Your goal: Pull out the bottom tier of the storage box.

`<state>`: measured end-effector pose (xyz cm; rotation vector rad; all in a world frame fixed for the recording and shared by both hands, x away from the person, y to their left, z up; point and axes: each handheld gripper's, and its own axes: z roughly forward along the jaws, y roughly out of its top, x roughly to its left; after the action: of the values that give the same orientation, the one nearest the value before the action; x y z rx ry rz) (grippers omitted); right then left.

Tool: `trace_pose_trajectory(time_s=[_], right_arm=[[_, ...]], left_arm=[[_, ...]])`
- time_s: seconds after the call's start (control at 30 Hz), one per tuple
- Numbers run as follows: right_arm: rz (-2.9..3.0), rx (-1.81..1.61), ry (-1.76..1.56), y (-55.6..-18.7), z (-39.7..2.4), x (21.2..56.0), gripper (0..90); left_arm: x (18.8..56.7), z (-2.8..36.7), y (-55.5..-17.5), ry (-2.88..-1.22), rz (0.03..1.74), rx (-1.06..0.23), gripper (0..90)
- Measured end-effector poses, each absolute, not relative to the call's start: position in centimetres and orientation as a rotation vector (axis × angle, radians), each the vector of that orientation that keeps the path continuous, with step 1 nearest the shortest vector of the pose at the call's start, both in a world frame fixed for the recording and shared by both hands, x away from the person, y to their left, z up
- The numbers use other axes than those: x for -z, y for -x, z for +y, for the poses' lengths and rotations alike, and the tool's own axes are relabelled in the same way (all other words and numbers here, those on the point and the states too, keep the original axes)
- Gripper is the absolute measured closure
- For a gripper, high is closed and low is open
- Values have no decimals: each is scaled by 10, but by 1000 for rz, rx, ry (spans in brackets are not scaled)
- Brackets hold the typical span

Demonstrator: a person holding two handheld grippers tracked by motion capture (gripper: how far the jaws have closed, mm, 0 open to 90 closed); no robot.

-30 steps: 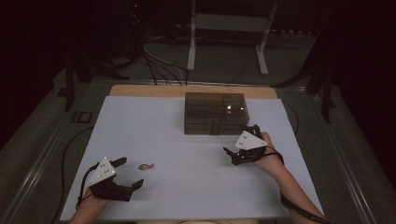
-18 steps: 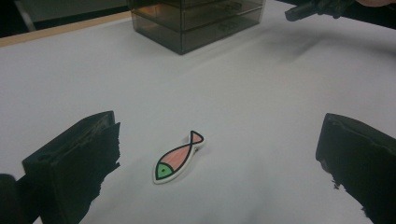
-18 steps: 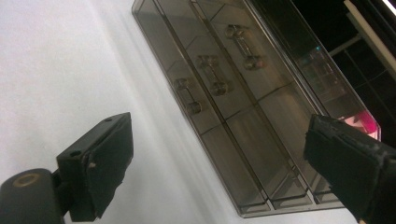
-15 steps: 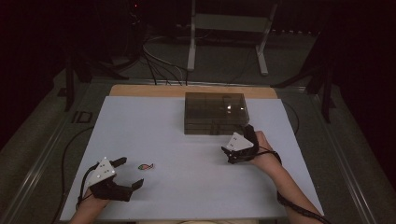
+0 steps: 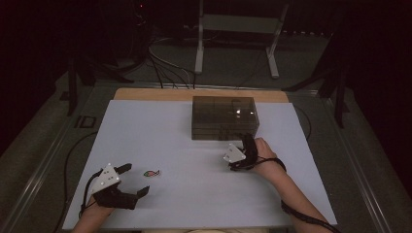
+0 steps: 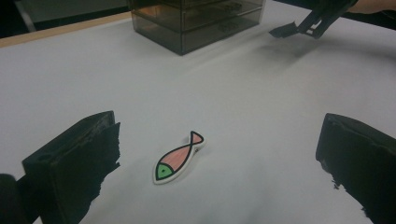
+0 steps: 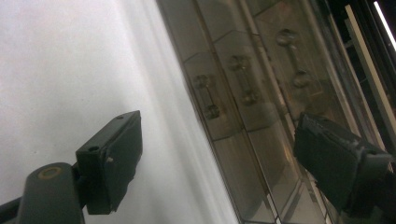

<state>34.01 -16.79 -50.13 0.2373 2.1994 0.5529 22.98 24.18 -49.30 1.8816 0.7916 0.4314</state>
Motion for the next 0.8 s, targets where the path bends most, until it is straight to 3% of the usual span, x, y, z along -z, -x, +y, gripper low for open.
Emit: trace_pose_trajectory(time_s=[0.5,0.8], right_arm=[[2156,-342,-108,-341,-149,517,223],[2121,-240,-44,-341,-142,528,400]], left_arm=[[493,242,-230,-1876,790,-429,0],[493,242,-230,-1878,791,-429,0]])
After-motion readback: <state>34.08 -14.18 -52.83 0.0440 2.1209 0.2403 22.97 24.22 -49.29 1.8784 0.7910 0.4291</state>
